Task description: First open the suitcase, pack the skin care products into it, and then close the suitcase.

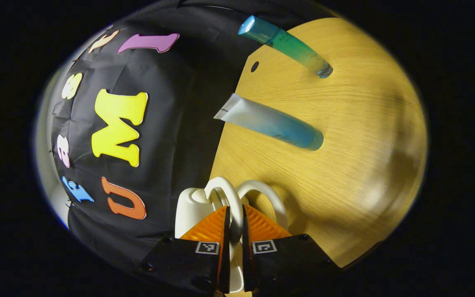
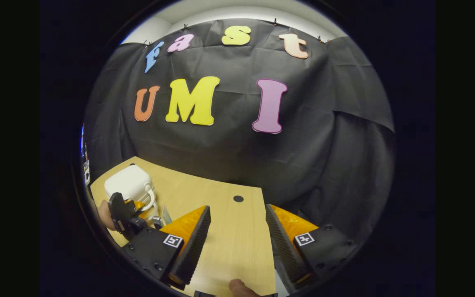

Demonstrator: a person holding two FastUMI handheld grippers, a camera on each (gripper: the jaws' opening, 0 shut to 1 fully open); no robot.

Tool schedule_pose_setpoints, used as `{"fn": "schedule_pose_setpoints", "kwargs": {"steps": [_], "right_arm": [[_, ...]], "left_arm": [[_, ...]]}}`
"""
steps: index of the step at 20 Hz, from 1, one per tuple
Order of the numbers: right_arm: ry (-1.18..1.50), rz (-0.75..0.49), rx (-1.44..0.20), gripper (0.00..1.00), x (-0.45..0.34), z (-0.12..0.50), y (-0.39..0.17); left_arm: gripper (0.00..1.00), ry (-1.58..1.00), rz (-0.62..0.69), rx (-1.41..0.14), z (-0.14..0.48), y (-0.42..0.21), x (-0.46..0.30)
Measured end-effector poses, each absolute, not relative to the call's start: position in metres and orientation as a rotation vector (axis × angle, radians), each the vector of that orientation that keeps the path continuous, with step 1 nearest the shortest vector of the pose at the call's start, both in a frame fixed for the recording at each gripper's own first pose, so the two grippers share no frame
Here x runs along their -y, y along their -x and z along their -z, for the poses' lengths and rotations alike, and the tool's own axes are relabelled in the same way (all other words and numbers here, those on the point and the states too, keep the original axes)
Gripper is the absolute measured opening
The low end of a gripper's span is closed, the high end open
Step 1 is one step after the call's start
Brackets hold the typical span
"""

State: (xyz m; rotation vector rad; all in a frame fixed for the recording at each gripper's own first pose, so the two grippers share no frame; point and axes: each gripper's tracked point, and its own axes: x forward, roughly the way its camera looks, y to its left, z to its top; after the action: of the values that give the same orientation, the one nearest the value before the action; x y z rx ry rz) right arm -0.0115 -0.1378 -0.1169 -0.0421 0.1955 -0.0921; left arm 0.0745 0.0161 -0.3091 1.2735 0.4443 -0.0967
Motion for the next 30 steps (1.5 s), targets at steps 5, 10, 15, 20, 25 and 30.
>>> {"fn": "schedule_pose_setpoints", "kwargs": {"steps": [5, 10, 15, 20, 25, 30], "right_arm": [[0.040, 0.167, -0.186, 0.80, 0.110, 0.108, 0.015], [0.050, 0.225, -0.164, 0.80, 0.073, 0.090, 0.019], [0.066, 0.228, -0.131, 0.80, 0.024, 0.073, 0.013], [0.057, 0.204, -0.132, 0.80, -0.022, 0.068, 0.005], [0.066, 0.183, -0.155, 0.80, -0.049, 0.071, 0.002], [0.070, 0.183, -0.205, 0.80, -0.055, 0.084, 0.001]], "left_arm": [[0.04, -1.076, 0.153, -0.482, 0.283, -0.067, -0.015], [0.03, -0.910, 0.156, -0.407, 0.213, -0.068, -0.036], [0.03, -0.708, 0.148, -0.379, 0.144, -0.066, -0.088], [0.03, -0.535, 0.107, -0.357, 0.094, -0.070, -0.178], [0.03, -0.465, 0.030, -0.381, 0.083, -0.072, -0.273], [0.03, -0.408, -0.076, -0.501, 0.119, -0.074, -0.376]]}}
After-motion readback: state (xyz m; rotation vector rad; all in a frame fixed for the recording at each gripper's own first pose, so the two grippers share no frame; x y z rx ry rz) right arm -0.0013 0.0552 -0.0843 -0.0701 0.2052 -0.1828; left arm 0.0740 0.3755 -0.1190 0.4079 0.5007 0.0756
